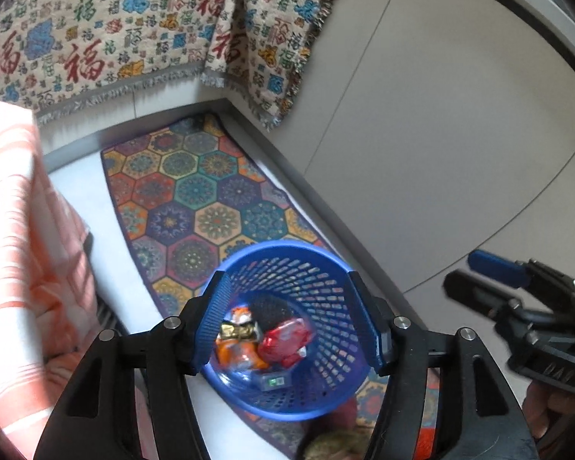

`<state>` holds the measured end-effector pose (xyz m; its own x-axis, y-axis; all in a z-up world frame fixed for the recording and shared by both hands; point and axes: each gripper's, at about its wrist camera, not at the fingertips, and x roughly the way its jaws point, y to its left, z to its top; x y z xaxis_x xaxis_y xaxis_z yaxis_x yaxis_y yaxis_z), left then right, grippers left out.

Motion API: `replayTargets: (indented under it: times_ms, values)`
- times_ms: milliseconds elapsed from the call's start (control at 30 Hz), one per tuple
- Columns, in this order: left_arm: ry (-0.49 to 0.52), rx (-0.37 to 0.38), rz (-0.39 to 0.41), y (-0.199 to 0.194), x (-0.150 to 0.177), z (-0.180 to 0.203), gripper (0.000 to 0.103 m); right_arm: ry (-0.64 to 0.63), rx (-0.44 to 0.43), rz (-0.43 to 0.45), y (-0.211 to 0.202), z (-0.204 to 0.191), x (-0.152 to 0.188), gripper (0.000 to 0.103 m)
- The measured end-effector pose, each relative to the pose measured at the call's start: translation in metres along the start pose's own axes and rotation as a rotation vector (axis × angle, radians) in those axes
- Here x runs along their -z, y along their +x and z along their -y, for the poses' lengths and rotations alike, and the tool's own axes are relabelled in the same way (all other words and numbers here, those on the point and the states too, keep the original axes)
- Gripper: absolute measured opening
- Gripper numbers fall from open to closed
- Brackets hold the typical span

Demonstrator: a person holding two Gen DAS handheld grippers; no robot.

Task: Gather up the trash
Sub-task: 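Return both open tools to the table over the remaining wrappers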

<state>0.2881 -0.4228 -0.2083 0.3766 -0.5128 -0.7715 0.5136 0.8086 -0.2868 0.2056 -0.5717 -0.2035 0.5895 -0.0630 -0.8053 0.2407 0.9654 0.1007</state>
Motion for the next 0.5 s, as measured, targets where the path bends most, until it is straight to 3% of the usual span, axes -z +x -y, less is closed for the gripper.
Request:
replayTargets:
  times_ms: [300,500]
  values:
    - [-0.05,-0.029,0.08,-0.068,0.003,-0.021,0.065,-0.012,-0.024,0.094,-0.032,-0.015,-0.01,0.057]
    - [-0.091,-0.115,0.111,-0.129,0.028,-0.06,0.068,-0.079,-0.063,0.138,-0.049,-0.055,-0.014,0.057]
